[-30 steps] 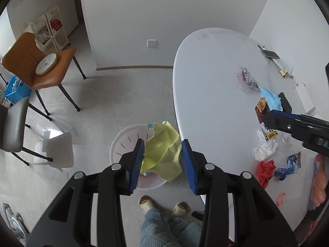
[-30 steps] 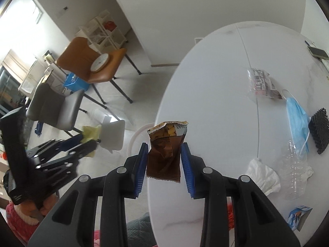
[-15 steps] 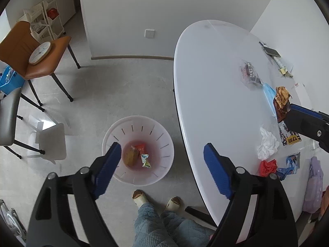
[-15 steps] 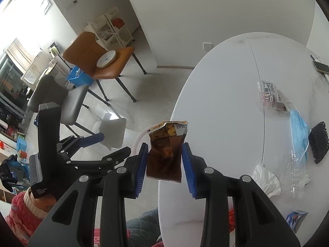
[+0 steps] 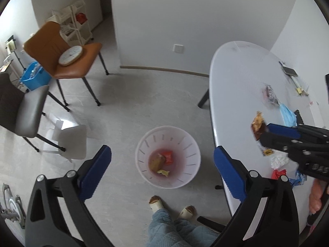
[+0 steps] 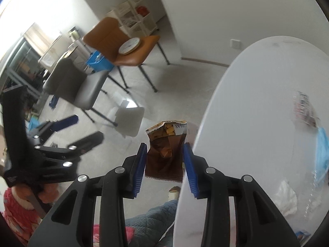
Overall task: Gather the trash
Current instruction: 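Drop yellow wrapper in wastebasket with left gripper while right gripper drops brown wrapper, then grasp the red crumpled paper from the table with the left gripper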
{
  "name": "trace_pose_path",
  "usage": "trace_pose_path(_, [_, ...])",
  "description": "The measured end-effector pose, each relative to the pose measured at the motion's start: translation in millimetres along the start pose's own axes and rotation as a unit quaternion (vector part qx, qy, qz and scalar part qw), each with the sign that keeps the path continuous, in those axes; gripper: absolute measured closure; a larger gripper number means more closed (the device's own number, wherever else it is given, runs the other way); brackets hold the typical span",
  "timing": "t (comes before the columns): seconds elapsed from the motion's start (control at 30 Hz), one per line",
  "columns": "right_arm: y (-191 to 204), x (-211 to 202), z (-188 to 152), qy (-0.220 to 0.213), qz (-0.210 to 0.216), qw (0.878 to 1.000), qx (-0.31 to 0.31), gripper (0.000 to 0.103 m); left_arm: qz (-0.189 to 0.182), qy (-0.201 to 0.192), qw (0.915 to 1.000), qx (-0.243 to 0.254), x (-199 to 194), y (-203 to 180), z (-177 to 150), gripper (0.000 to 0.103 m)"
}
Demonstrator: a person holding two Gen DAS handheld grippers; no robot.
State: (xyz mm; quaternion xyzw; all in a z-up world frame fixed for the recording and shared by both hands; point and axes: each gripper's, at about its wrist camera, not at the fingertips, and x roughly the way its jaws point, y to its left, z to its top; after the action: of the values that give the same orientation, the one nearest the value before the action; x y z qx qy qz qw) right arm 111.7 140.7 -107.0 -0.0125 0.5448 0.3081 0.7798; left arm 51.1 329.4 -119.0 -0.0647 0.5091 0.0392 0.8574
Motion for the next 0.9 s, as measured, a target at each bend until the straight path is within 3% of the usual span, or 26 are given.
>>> trace_pose_path(0.13, [18.0, 31.4, 6.3, 0.021, 0.011, 0.999, -0.031, 0.054, 0.034, -0.008, 0.9993, -0.015, -13.6, 16.1, -3.7, 0.008])
trace_pose_path(0.2, [24.2, 45.8, 8.9, 0.031, 0.013, 0.999, -0.039, 0.031, 0.042, -0.007, 0.9988, -0.023, -16.6, 20.5, -6.1, 0.008])
trace_pose_path(0.23, [25.3, 50.4, 10.0, 0.032, 0.007, 0.999, -0.038, 0.026, 0.046, -0.006, 0.9986, -0.027, -17.4, 22.3, -6.9, 0.008])
trace_pose_path(0.4, [19.5, 45.7, 10.5, 0.027, 0.003, 1.000, -0.013, 0.011, 0.045, 0.001, 0.9984, -0.036, -17.2, 21.2, -8.7, 0.008])
trace_pose_path(0.6, [-7.3, -5.4, 5.4, -0.024, -0.024, 0.999, 0.036, 0.003, 0.025, -0.006, 0.9995, -0.017, -19.6, -1.1, -3.6, 0.008])
trace_pose_path(0.9, [-48.5, -72.6, -15.8, -0.075, -0.058, 0.992, 0.088, 0.003, -0.012, -0.028, 0.9989, 0.036, -32.4, -68.4, 9.7, 0.008])
